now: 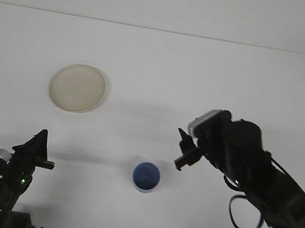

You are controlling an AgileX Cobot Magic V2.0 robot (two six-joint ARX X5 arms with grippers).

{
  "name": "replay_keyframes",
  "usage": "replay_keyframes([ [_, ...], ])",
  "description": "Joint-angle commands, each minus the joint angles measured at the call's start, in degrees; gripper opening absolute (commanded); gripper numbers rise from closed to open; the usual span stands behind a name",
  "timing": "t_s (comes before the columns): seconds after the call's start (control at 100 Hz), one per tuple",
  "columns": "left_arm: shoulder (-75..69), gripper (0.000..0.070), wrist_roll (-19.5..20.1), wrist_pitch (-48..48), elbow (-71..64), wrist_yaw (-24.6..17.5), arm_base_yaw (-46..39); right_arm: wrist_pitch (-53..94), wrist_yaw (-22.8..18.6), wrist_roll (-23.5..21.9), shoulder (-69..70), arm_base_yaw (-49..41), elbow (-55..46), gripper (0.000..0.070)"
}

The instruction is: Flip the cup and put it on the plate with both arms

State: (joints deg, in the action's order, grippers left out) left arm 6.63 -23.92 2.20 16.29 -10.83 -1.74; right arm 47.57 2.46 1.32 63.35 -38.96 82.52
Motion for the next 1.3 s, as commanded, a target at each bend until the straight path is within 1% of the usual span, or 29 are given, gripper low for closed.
replay_keyframes([
  [0.0,3.2,0.0012,-1.2,0.9,3.5,-2.3,0.0,-4.1,1.9,0.7,-5.9,1.2,-6.0,0.0346],
  [0.08,8.9,0.0012,0.0,2.6,8.1,-6.0,0.0,-9.6,3.9,0.6,-14.0,3.6,-14.7,0.0346],
  [0.23,20.9,0.0012,5.0,7.1,17.6,-12.3,0.7,-17.7,6.9,0.7,-28.1,7.4,-29.4,0.0345],
  [0.27,24.1,0.0012,6.8,8.7,20.3,-13.2,1.4,-18.7,7.9,0.6,-31.7,8.2,-32.7,0.0345],
  [0.36,30.5,0.0026,10.5,12.3,26.1,-13.4,3.2,-20.1,9.4,0.6,-38.8,9.5,-39.0,0.0346],
  [0.38,31.9,0.0042,11.0,13.0,27.2,-13.5,3.6,-20.2,9.8,0.5,-40.3,9.8,-40.3,0.0346],
  [0.41,33.9,0.0098,11.5,13.7,28.8,-13.8,4.3,-20.3,10.1,0.5,-42.4,10.1,-41.9,0.0346],
  [0.5,39.2,0.0325,11.5,15.5,33.0,-15.7,6.5,-20.5,10.1,0.4,-47.8,10.8,-46.1,0.0346],
  [0.52,40.2,0.0359,11.5,15.9,33.8,-16.2,7.0,-20.5,10.1,0.3,-48.7,10.8,-46.8,0.0347],
  [0.55,41.8,0.0390,11.5,16.7,35.0,-16.8,7.9,-20.4,10.1,0.2,-50.0,11.0,-47.8,0.0346],
  [0.64,46.1,0.0392,12.8,19.4,38.5,-18.4,11.1,-19.2,12.1,-0.2,-52.6,11.1,-49.5,0.0346],
  [0.7,48.9,0.0393,14.0,22.0,40.9,-18.4,13.8,-18.3,13.1,-0.3,-53.4,11.1,-49.9,0.0346],
  [0.86,57.4,0.0398,17.9,31.4,48.5,-18.3,21.9,-18.7,13.0,-0.4,-53.7,11.1,-49.9,0.0346],
  [0.96,63.0,0.0474,19.6,36.5,53.0,-18.2,26.4,-18.7,13.0,-0.4,-53.7,11.1,-49.9,0.0346],
  [1.07,68.2,0.0474,21.9,39.4,57.1,-18.1,30.3,-18.7,13.0,-0.4,-53.7,11.1,-49.9,0.0346],
  [1.29,76.6,0.0483,24.2,43.1,61.2,-14.0,36.2,-18.7,12.9,-0.4,-53.7,11.1,-49.9,0.0346],
])
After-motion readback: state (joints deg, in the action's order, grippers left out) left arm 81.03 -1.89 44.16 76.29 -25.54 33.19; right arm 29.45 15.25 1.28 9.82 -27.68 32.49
